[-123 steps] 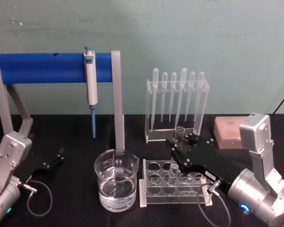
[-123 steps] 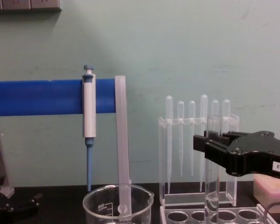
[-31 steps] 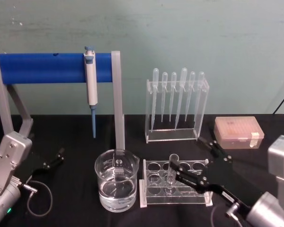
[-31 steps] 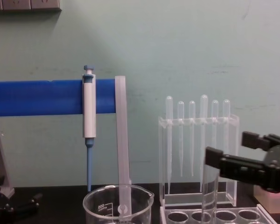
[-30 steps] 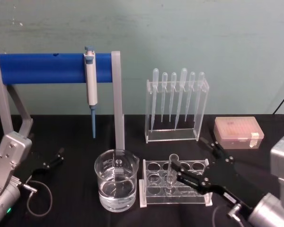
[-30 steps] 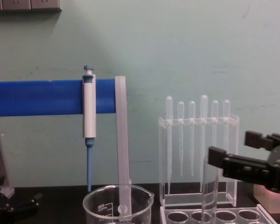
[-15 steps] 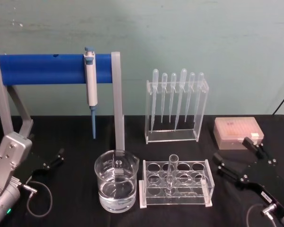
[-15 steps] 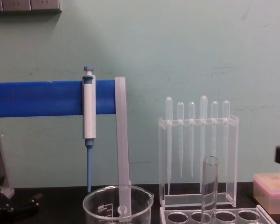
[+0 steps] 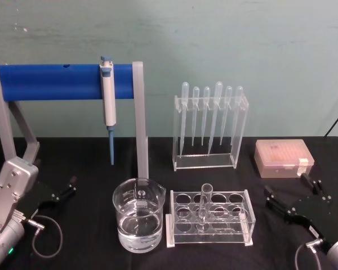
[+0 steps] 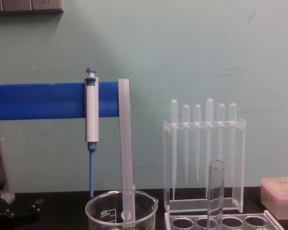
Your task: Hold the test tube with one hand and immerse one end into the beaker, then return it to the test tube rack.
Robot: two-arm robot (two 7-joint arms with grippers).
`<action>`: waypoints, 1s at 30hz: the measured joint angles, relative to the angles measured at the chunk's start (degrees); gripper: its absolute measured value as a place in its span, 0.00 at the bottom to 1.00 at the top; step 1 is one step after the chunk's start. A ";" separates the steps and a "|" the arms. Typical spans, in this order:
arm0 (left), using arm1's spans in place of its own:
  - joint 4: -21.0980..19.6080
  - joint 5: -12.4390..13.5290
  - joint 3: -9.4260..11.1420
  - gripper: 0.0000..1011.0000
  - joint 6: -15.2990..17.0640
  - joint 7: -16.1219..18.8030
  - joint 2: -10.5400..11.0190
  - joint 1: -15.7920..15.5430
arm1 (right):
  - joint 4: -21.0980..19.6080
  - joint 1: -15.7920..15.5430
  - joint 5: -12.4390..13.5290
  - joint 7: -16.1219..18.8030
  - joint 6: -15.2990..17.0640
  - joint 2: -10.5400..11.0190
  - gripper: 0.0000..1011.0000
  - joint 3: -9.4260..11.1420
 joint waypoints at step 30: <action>0.00 0.00 0.00 0.99 0.00 0.00 0.00 0.00 | 10.30 7.04 -13.61 -7.78 1.79 -5.91 0.99 -3.18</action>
